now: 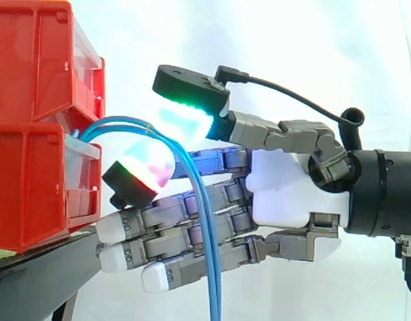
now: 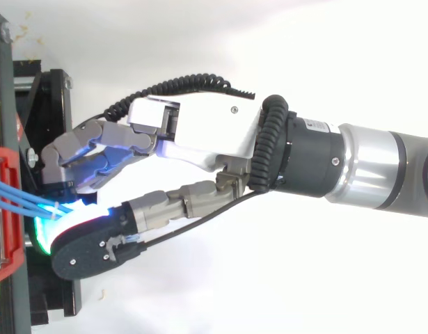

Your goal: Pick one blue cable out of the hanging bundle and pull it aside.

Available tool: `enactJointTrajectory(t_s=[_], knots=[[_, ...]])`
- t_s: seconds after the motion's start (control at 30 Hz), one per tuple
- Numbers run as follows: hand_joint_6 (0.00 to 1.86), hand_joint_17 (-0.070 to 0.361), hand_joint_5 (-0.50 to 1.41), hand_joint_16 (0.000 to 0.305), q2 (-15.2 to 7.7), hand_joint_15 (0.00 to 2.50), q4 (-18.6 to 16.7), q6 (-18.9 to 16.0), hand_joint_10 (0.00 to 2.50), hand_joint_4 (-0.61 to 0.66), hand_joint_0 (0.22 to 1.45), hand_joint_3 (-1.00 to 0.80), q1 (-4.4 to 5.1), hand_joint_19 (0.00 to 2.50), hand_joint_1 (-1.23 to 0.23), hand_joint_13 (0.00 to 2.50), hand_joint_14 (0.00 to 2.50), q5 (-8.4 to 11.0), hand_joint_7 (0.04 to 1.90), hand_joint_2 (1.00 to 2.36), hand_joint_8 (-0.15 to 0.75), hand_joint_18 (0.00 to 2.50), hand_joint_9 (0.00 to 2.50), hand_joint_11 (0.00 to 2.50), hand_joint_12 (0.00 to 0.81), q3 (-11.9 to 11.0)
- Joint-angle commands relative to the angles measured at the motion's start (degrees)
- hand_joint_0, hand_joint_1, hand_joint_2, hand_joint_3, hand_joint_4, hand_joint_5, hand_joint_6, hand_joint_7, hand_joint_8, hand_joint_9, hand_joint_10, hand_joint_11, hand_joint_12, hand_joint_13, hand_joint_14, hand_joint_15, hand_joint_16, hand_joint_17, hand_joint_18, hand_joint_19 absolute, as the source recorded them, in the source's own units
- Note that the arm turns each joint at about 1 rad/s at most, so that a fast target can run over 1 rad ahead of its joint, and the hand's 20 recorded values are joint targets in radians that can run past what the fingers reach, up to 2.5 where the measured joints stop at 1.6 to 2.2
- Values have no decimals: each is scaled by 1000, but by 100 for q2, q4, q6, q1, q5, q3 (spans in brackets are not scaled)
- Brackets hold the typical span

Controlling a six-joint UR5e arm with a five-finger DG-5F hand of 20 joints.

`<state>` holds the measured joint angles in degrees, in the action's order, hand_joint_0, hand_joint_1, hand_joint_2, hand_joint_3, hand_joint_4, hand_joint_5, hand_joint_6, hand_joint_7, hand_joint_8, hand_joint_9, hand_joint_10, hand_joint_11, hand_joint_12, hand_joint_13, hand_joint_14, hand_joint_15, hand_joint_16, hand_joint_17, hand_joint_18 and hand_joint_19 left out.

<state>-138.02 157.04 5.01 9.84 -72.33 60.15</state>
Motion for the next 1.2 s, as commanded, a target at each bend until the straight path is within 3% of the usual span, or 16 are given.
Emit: enactJointTrajectory(t_s=[0.0,0.47,0.53,0.63,0.97,1.17], knots=[[840,121,-195,54,4,240,11,0,10,190,591,-168,0,357,-699,548,9,-9,1144,1025,299,561,653,305,347,-29],[856,115,-198,51,4,245,152,-27,14,111,691,-409,-35,338,-870,572,10,-18,1052,1009,277,617,676,365,323,-100],[872,112,-189,50,4,256,152,-62,13,92,694,-476,-35,349,-882,598,11,-18,1166,1002,283,637,714,392,322,-100],[875,111,-177,49,-5,278,152,-71,13,96,676,-500,-35,360,-884,615,11,0,1180,1000,284,641,737,399,318,-100],[860,133,-152,59,4,288,152,-88,13,179,445,-500,-35,378,-675,665,11,0,1187,1000,337,709,812,413,372,-100],[847,143,-151,64,-5,294,143,-88,12,186,423,-500,-44,393,-502,674,12,0,1185,1000,361,735,837,408,389,-100]])
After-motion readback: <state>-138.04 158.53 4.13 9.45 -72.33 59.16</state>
